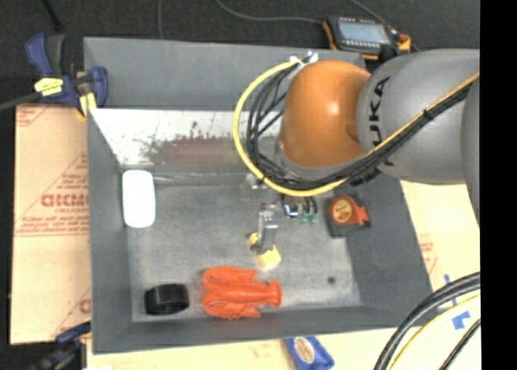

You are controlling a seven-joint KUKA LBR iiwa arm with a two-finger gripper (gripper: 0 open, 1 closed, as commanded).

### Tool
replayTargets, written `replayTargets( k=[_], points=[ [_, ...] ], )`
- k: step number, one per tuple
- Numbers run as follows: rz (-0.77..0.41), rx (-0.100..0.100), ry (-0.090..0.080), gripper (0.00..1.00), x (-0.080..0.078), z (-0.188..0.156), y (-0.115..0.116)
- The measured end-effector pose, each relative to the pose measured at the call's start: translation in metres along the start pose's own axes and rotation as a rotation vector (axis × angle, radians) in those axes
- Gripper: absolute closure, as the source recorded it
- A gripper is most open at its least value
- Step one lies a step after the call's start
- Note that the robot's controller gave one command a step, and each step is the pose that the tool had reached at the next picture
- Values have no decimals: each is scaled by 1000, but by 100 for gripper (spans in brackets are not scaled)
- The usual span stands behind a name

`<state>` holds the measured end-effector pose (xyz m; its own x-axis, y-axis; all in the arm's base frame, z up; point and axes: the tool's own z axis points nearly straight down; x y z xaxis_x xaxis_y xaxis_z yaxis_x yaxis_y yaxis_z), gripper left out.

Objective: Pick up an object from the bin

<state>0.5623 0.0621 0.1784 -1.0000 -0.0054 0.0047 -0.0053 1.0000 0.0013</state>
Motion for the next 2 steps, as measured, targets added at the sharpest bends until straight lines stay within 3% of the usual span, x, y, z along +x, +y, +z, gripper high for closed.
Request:
replayTargets(
  k=[1, 2],
  points=[
    [1, -1, -8, 0, -1, -5, 0],
    [35, -1, -16, 0, 6, 38, -11]
  ],
)
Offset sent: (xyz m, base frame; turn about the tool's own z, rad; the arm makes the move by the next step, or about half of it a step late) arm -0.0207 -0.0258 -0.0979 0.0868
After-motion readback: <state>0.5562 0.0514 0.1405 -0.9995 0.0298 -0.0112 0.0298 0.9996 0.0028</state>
